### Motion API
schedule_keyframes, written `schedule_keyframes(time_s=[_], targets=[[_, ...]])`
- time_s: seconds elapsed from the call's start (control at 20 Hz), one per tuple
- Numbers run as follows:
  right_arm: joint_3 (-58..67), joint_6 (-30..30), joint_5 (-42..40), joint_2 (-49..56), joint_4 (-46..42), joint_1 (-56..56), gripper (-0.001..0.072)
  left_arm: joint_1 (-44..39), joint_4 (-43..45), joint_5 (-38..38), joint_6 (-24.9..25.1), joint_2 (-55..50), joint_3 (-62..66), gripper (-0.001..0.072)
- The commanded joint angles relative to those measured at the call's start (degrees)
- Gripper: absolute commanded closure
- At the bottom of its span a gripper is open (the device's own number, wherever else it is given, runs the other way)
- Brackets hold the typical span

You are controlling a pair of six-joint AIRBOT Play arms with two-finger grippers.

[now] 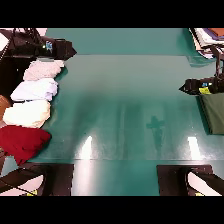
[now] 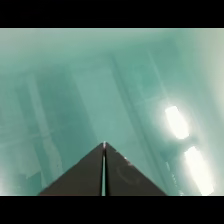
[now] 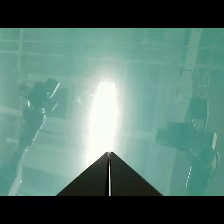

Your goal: Fold the shirts.

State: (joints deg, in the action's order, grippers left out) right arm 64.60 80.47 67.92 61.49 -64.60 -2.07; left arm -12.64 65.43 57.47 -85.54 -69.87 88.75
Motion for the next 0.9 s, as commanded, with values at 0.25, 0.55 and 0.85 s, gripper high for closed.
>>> schedule_keyframes(time_s=[0.25, 0.55, 0.85], targets=[[0.0, 0.0, -0.3, 0.0, 0.1, -0.1, 0.0695, 0.0, 0.0, 0.0, 0.0, 0.0, 0.0, 0.0682], [0.0, 0.0, -0.3, 0.0, 0.1, -0.1, 0.0694, 0.0, -0.8, 0.0, 0.0, 0.0, 0.0, 0.0682], [0.0, 0.1, -0.2, 0.0, 0.5, -0.1, 0.0694, 0.2, 16.3, -8.5, 2.0, -2.1, 0.0, 0.0105]])
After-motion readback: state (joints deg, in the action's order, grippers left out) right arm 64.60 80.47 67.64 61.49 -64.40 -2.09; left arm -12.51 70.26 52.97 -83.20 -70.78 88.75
